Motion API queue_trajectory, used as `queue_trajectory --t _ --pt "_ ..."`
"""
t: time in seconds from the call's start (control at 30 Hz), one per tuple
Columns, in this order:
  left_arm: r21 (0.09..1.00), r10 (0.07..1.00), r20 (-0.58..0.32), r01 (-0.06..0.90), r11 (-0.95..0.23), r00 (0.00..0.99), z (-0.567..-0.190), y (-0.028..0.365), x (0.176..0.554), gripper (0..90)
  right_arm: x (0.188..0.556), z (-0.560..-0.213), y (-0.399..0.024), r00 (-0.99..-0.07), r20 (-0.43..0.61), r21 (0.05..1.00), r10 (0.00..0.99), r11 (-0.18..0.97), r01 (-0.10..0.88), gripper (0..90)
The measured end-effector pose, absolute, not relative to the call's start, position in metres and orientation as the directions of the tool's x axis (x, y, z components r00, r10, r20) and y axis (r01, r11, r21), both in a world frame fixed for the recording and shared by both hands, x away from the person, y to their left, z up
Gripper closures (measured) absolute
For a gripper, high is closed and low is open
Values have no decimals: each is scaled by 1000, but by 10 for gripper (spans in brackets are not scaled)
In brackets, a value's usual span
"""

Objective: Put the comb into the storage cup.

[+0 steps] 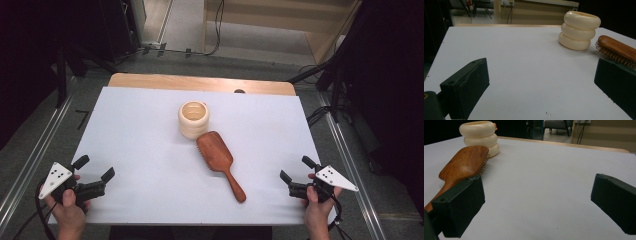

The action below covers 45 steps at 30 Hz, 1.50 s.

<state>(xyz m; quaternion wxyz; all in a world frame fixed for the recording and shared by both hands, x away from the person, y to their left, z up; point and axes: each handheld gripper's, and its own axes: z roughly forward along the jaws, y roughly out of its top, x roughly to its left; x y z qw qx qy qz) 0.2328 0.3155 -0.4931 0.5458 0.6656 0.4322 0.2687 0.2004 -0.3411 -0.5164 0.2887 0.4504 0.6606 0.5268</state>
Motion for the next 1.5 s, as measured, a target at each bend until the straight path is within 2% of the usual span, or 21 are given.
queue_trajectory --t 0.33,0.5,0.63,0.83,1.3,1.4,1.5 --pt "960 869 -113 279 -30 481 -493 314 232 0 200 -511 -336 -431 52 949 901 90 302 0" --pt "960 868 -104 276 -39 485 -493 314 231 0 198 -496 -327 -429 39 940 903 112 322 0" --pt "961 868 -96 273 -47 487 -494 313 231 0 199 -484 -317 -460 41 930 887 134 343 0" --pt "960 866 -86 272 -60 493 -494 311 231 0 208 -467 -298 -482 36 888 875 193 417 0" --pt "960 860 -77 270 -73 504 -494 310 231 0 224 -441 -264 -532 2 808 847 312 500 0" --pt "960 868 -63 268 -82 492 -494 309 231 57 229 -439 -254 -551 -14 786 834 350 510 0" --pt "960 869 -50 263 -94 493 -494 308 230 57 236 -438 -243 -559 -10 753 829 374 541 0"
